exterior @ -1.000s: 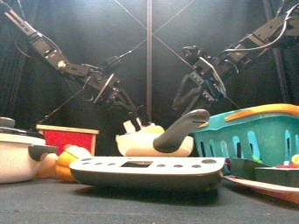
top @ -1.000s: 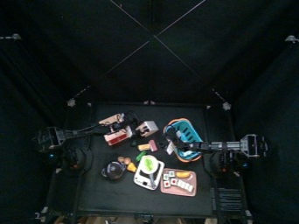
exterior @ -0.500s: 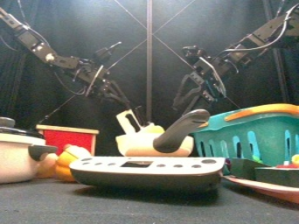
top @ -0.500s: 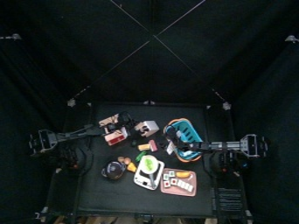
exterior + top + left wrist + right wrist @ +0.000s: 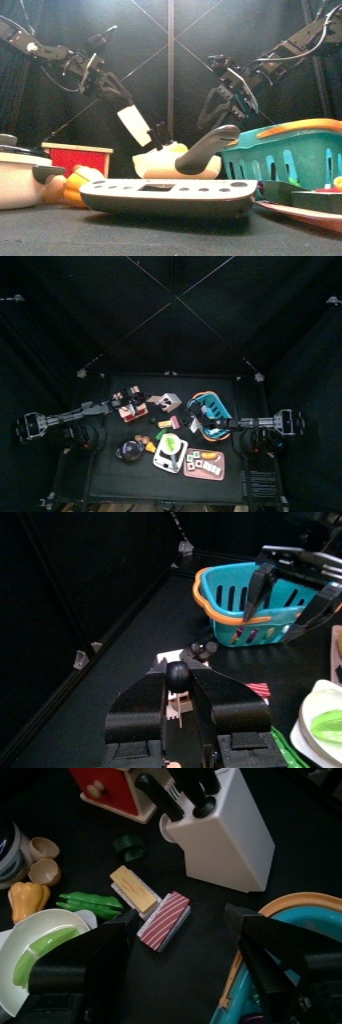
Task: Grab cleaver
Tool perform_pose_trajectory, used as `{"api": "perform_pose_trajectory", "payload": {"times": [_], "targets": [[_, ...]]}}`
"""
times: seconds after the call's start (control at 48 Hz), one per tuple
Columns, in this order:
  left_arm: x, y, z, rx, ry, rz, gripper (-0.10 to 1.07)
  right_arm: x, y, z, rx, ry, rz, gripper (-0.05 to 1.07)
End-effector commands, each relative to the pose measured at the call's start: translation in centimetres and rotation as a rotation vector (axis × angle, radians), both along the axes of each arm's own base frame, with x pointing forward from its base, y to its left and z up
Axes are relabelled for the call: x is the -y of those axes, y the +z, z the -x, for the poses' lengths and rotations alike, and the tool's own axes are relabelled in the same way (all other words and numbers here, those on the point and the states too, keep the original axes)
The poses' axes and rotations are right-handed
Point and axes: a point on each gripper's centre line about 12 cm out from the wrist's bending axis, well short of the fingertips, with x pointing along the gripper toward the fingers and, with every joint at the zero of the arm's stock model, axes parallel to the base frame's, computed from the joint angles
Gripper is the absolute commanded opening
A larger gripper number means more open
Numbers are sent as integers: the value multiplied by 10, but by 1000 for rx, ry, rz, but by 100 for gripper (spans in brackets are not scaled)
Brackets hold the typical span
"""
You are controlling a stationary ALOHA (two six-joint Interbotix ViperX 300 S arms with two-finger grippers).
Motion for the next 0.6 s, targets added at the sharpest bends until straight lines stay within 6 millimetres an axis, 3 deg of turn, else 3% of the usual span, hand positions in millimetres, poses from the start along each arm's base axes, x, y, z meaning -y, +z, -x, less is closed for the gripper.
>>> {"api": "perform_pose_trajectory", "payload": {"times": [0.0, 0.271, 0.583], "targets": [[4, 15, 7, 33, -1, -19, 48, 1, 11, -3, 32, -3, 6, 100], [21, 21, 30, 59, -17, -30, 48, 1, 12, -4, 33, -3, 6, 100], [30, 12, 31, 43, -47, -21, 48, 1, 11, -4, 30, -2, 7, 100]]}}
